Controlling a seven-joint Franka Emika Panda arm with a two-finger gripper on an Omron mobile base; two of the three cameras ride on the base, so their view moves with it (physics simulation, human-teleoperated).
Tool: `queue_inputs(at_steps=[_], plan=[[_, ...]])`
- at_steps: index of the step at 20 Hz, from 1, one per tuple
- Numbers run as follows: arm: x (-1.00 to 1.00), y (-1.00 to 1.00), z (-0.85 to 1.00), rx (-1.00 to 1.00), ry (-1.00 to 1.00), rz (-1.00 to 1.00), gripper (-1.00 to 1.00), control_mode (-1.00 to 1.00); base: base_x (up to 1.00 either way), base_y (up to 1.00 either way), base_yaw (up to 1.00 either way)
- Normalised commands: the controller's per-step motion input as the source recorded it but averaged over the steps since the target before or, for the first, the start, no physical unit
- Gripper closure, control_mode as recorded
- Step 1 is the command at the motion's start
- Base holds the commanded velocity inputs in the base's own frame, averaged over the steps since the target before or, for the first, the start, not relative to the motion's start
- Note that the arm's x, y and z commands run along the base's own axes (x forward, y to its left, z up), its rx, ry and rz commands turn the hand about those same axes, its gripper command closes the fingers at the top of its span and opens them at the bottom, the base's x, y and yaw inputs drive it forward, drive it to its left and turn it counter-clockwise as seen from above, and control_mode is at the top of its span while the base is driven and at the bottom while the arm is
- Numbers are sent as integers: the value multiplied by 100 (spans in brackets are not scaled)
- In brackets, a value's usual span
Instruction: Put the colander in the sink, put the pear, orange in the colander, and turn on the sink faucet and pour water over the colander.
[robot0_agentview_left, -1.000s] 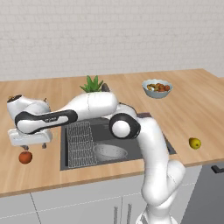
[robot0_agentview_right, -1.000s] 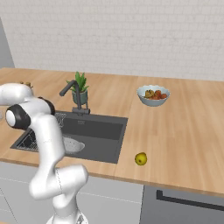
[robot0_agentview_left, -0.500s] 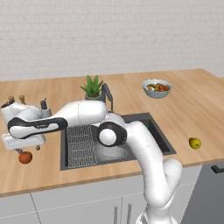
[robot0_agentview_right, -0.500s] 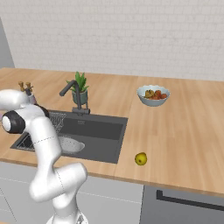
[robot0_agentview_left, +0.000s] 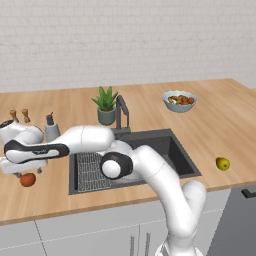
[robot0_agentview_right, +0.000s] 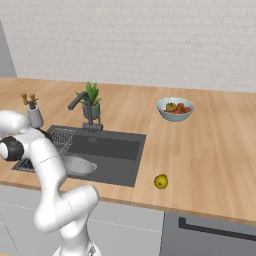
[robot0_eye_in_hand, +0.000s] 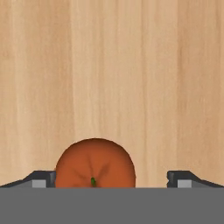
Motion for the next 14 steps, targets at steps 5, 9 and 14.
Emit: queue_inputs(at_steps=[5, 9, 14], plan=[[2, 1, -18, 1, 0, 4, -100, -100, 0, 0, 0], [0, 0, -1, 2, 0, 2, -100, -100, 0, 0, 0], [-5, 0, 0, 1, 0, 0, -100, -100, 0, 0, 0]])
